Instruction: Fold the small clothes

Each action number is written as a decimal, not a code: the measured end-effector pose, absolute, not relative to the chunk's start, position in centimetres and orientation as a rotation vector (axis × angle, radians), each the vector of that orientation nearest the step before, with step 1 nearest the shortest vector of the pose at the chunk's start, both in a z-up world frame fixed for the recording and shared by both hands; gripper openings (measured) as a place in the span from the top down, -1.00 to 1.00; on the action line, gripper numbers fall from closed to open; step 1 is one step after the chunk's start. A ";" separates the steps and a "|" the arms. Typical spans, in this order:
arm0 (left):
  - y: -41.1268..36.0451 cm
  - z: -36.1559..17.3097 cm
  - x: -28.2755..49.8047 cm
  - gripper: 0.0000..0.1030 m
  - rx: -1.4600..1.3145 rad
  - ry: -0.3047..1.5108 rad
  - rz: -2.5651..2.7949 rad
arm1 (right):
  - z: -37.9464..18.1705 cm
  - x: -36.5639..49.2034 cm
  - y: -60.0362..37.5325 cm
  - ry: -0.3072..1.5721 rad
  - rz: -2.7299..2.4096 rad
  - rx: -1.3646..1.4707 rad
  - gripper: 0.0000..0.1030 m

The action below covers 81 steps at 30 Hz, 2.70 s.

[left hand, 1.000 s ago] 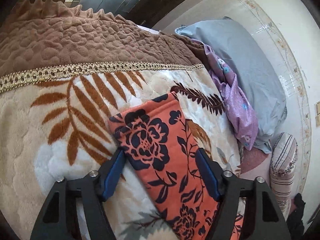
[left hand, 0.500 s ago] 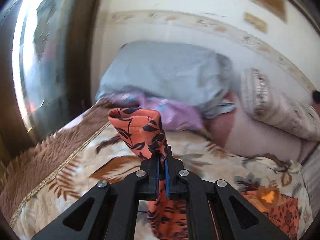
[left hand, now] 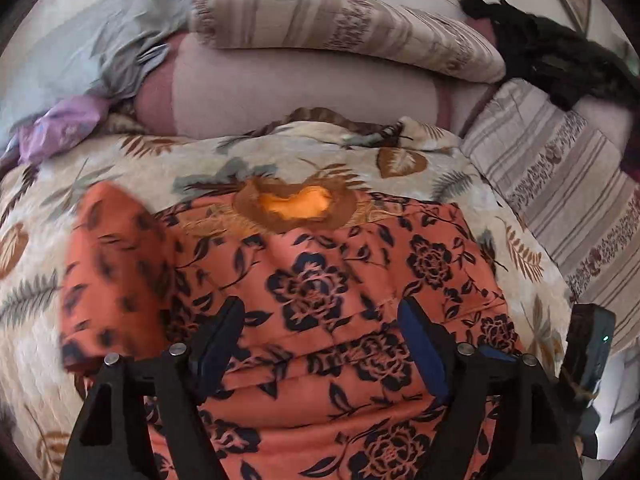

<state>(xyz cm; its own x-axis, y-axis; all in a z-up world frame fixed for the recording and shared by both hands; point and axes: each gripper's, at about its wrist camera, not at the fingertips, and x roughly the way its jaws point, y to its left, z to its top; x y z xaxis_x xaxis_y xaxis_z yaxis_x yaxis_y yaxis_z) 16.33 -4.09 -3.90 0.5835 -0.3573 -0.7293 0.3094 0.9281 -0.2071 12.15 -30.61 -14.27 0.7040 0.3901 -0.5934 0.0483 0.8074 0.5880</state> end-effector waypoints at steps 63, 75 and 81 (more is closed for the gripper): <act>12.5 -10.3 15.8 -0.55 -0.459 0.867 -0.076 | -13.5 20.2 -36.0 1.139 -0.037 0.775 -0.21; 11.8 -10.8 16.1 -0.56 -0.427 0.886 -0.078 | -11.8 25.9 -36.5 1.048 0.023 0.750 -0.33; 11.9 -10.7 16.3 -0.56 -0.424 0.887 -0.078 | -8.2 26.4 -31.3 0.997 -0.044 0.323 0.82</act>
<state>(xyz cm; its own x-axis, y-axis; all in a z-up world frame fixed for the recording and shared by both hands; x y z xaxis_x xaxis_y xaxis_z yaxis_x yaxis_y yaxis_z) 16.27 11.86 -10.73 0.6348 -0.2395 -0.7346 -0.1067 0.9145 -0.3903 26.43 -31.30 -8.21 0.5458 0.1102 -0.8307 0.1830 0.9517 0.2465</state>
